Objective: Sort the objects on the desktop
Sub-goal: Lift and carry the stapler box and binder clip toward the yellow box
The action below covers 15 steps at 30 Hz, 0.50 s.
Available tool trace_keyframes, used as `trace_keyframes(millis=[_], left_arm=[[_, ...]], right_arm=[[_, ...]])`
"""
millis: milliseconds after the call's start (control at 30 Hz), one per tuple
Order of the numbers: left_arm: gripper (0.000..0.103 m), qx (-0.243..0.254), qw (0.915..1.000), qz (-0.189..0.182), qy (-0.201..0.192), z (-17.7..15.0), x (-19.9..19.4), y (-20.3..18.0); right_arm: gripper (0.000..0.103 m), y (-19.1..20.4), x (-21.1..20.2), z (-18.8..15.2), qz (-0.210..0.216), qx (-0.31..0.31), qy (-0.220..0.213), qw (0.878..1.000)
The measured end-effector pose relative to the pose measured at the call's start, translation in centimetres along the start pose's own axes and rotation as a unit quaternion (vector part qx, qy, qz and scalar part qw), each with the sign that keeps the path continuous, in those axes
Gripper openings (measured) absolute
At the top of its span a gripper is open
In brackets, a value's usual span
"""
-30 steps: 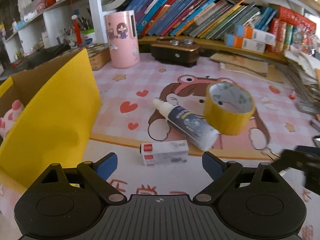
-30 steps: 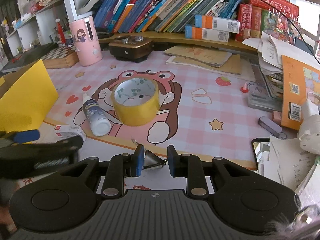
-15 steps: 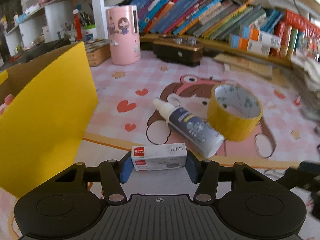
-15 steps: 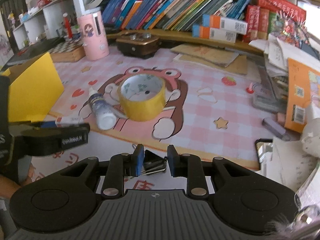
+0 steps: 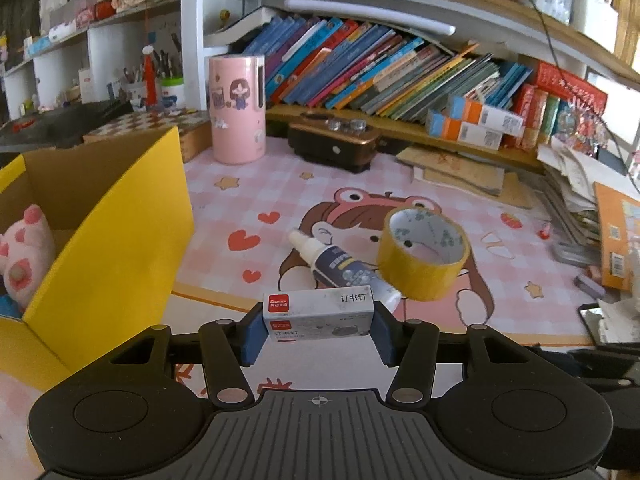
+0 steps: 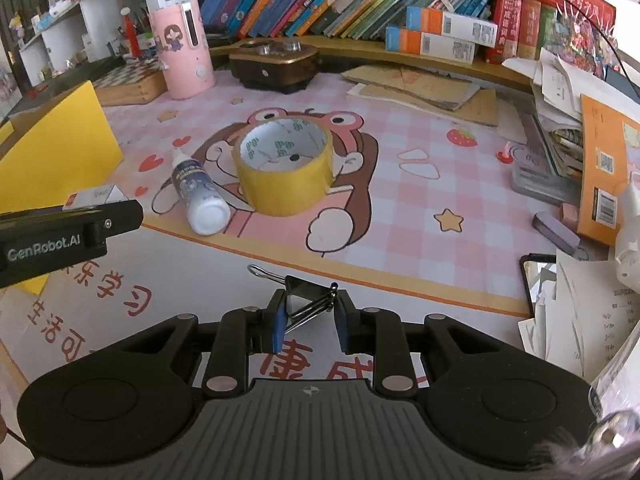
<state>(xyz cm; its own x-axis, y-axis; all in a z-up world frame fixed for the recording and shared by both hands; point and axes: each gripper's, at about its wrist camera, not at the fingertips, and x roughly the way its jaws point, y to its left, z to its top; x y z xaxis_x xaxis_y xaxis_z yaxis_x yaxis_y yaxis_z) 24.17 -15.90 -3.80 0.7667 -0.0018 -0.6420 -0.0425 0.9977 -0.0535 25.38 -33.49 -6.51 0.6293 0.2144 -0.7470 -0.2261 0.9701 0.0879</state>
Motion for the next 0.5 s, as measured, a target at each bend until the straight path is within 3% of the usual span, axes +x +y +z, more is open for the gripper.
trace_keyframes(millis=[500], left_arm=[[0.052, -0.002, 0.9998, -0.015, -0.014, -1.9, -5.3, 1.8]], right_arm=[[0.023, 1.8, -4.2, -0.8, 0.024, 0.007, -0.017, 1.0]])
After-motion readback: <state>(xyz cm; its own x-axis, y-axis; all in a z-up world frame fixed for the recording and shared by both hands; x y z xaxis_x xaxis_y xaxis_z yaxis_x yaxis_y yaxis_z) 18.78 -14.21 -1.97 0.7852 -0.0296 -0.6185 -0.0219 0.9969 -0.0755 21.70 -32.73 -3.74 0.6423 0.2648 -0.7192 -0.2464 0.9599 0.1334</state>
